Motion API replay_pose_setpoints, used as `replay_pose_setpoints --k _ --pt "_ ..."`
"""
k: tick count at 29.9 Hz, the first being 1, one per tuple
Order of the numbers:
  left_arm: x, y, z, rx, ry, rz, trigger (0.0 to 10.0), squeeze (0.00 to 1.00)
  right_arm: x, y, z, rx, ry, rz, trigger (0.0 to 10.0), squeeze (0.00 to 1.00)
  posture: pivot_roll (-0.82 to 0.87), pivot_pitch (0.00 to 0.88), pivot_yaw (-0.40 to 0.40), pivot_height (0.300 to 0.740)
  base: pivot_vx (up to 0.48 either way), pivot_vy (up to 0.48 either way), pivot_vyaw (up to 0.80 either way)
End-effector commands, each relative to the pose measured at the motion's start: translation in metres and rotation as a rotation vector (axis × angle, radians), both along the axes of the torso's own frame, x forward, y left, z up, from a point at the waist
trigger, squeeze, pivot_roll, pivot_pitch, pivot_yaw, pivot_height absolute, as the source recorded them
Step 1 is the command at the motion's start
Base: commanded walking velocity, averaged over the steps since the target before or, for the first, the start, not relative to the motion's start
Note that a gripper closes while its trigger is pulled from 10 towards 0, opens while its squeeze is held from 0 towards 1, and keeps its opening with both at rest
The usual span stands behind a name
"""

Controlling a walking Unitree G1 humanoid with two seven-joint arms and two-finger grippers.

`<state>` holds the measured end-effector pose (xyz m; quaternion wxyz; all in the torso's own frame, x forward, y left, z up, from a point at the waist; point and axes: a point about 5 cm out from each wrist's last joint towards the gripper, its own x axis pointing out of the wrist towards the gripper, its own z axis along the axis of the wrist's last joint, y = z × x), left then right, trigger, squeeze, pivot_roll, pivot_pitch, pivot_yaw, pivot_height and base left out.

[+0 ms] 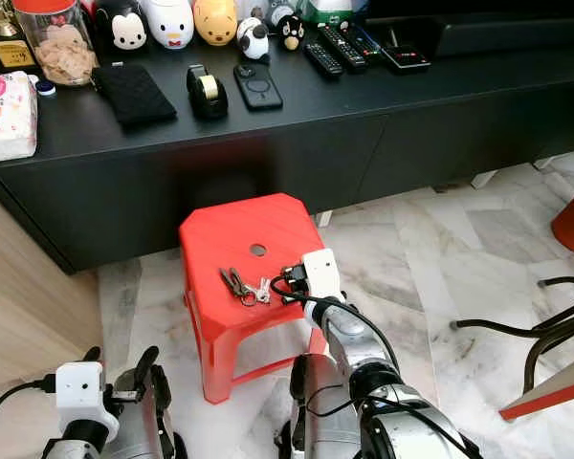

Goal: Hang keys on a hook

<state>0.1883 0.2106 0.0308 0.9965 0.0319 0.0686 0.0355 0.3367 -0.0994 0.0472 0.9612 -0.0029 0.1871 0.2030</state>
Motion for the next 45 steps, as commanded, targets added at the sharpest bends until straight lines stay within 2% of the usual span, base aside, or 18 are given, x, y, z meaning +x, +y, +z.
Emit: replay_pose_setpoints --k 1,42,43,44,45 --pt "-0.004 -0.001 -0.006 0.004 0.031 -0.010 10.0 0.00 -0.003 -0.002 -0.003 0.001 -0.004 0.003 10.0 0.00 0.05 0.165 -0.150 0.558 0.000 0.000 0.00" --pt "-0.004 -0.001 -0.009 0.016 0.039 -0.016 10.0 0.00 -0.013 -0.004 -0.011 0.022 0.005 -0.001 10.0 0.00 0.05 0.160 -0.152 0.558 0.000 0.000 0.00" --pt "-0.004 -0.001 -0.009 0.016 0.039 -0.017 10.0 0.00 -0.013 -0.005 -0.011 0.023 0.005 -0.002 6.7 0.00 0.05 0.159 -0.151 0.558 0.000 0.000 0.00" --pt "-0.004 -0.001 -0.009 0.016 0.039 -0.018 10.0 0.00 -0.014 -0.005 -0.011 0.024 0.005 -0.004 2.1 0.00 0.04 0.159 -0.151 0.558 0.000 0.000 0.00" --pt "-0.004 -0.001 -0.009 0.017 0.039 -0.019 10.0 0.00 -0.014 -0.005 -0.011 0.025 0.004 -0.004 0.0 0.00 0.04 0.159 -0.151 0.558 0.000 0.000 0.00"
